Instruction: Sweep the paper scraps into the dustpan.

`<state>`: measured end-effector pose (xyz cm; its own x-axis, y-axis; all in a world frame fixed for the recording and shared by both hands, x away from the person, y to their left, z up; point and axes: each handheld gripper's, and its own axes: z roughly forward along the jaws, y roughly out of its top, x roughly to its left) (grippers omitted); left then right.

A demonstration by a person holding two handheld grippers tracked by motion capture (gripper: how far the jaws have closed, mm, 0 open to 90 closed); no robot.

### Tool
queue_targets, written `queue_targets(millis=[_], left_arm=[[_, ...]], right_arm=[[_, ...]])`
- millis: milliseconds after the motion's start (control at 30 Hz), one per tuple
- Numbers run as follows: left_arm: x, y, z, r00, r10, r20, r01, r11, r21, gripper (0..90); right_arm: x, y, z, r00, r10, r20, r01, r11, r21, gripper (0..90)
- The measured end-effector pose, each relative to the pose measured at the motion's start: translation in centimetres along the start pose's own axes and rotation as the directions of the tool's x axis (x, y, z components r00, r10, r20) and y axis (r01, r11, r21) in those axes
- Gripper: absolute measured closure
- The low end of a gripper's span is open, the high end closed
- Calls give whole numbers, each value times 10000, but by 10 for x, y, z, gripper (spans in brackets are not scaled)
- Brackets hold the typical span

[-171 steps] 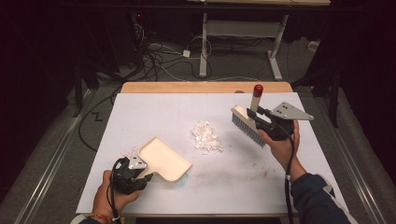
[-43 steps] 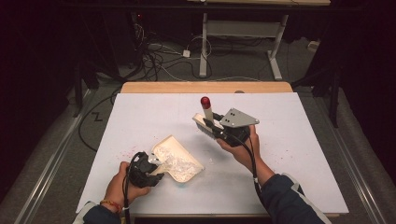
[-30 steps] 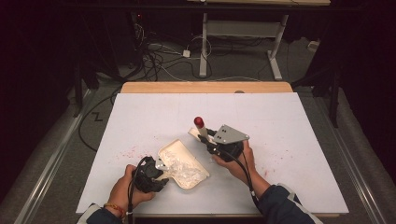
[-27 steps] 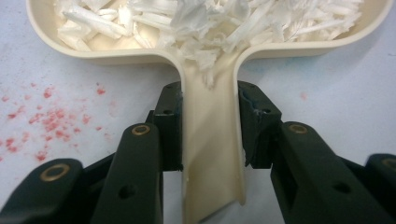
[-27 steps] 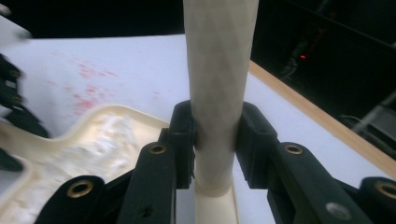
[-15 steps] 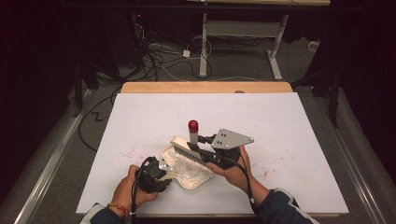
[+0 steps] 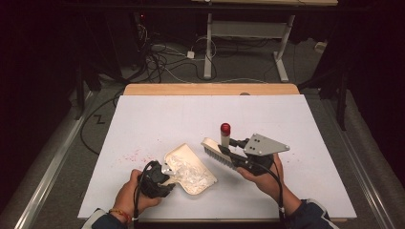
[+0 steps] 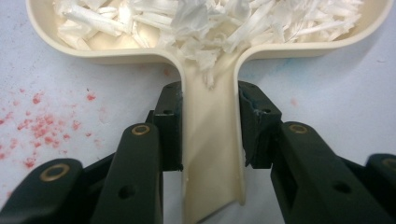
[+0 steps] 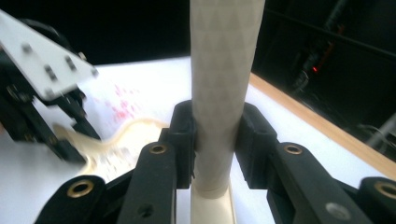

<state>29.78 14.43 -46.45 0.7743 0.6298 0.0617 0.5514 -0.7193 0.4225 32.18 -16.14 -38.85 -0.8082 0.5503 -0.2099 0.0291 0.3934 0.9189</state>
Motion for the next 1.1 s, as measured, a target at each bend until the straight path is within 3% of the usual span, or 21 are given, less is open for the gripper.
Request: queue_targets(millis=[133, 333, 467, 767, 967, 1100], left_arm=[[0, 0, 0, 10000, -41, -29, 41, 10000, 20, 626], [0, 1, 0, 9998, -178, 12, 177, 9998, 82, 627], [0, 1, 0, 9996, -283, 62, 282, 9996, 60, 627], [1, 0, 0, 9990, -400, 186, 400, 9992, 15, 628], [5, -1, 0, 9981, -517, 322, 518, 9986, -39, 628], [9, -3, 0, 9971, -683, 338, 686, 9976, -84, 628]], right_arm=[[-4, -9, -15, 10000, 39, -83, -35, 9990, 436, 712], [13, -7, -16, 9982, 102, -590, -53, 9966, 817, 712], [36, -2, -5, 9971, 21, -765, 51, 9956, 939, 712], [56, 13, 18, 9956, 7, -935, 43, 9986, 530, 712], [52, 24, 31, 9963, -142, -846, 154, 9998, 138, 711], [41, 29, 34, 9965, 134, -822, -144, 9998, -111, 711]])
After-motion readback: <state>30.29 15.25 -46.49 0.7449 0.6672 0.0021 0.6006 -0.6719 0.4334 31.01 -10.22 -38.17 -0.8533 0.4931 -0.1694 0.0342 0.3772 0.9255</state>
